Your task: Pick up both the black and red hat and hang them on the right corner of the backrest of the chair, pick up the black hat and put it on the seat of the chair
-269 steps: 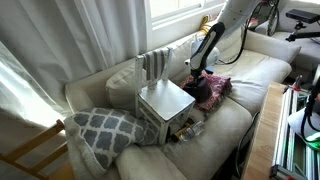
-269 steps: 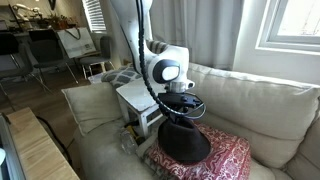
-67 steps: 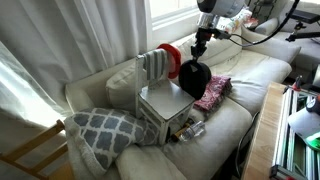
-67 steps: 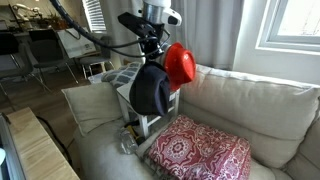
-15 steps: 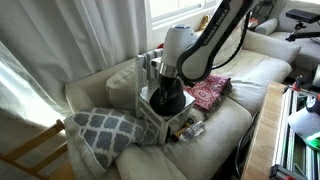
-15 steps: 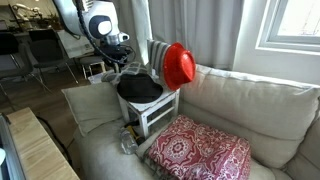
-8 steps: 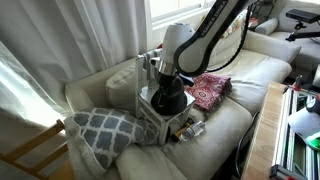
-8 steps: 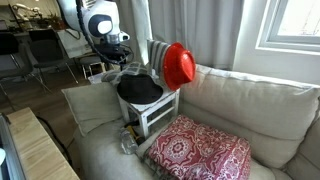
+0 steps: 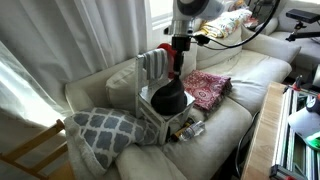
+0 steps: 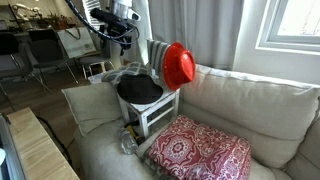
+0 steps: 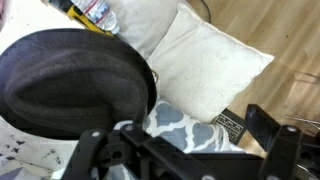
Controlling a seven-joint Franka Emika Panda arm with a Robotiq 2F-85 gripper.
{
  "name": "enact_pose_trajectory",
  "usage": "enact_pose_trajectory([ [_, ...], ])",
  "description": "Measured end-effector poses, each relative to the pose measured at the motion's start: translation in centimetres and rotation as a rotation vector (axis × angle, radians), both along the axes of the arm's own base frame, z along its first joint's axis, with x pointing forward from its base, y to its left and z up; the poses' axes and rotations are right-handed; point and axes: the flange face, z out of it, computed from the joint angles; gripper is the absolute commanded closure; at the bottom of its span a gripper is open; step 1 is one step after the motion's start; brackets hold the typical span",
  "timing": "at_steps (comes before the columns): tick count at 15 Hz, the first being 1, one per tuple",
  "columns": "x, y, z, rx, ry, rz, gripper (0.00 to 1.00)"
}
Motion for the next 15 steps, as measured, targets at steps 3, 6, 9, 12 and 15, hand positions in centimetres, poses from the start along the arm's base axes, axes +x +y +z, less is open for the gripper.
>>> enact_pose_trajectory([
  [3, -0.3, -6.0, 4.6, 0.054, 0.057, -0.044, 0.0],
  [6, -1.1, -11.4, 8.7, 0.092, 0.025, -0.077, 0.0],
  [9, -1.9, -15.3, 11.4, 0.108, -0.04, -0.107, 0.0],
  [12, -2.4, -17.7, 12.9, 0.121, -0.091, -0.13, 0.0],
  [15, -2.8, -19.1, 13.7, 0.129, -0.116, -0.147, 0.0],
])
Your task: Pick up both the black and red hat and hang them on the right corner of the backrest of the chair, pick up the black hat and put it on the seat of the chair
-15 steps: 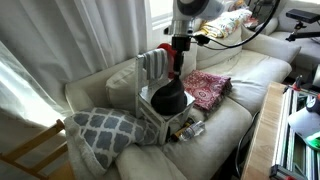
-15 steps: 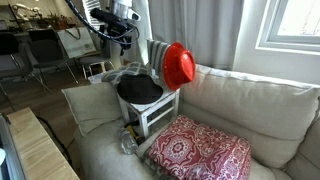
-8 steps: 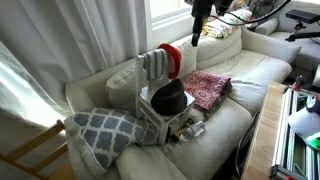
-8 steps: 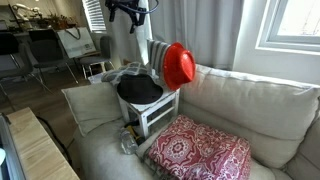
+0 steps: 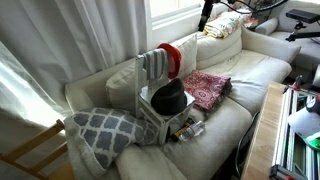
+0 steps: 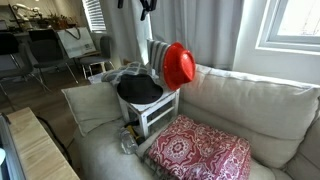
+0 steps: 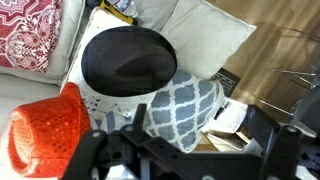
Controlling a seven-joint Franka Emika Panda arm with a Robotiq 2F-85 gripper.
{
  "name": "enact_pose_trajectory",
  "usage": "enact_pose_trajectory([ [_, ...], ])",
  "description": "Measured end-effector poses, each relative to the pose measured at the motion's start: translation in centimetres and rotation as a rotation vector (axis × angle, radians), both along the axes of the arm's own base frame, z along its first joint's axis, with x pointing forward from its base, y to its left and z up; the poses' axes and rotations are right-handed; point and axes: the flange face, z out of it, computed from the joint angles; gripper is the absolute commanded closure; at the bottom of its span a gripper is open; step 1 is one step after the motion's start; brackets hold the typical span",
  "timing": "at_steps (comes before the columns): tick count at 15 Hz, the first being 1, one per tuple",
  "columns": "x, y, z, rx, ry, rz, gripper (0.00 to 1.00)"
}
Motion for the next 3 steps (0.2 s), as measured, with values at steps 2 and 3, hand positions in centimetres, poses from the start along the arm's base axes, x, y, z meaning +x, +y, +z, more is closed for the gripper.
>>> enact_pose_trajectory([
  [2, -0.08, -0.13, 0.09, 0.002, -0.003, -0.002, 0.0],
  [3, -0.08, -0.05, 0.08, 0.002, -0.003, -0.001, 0.0],
])
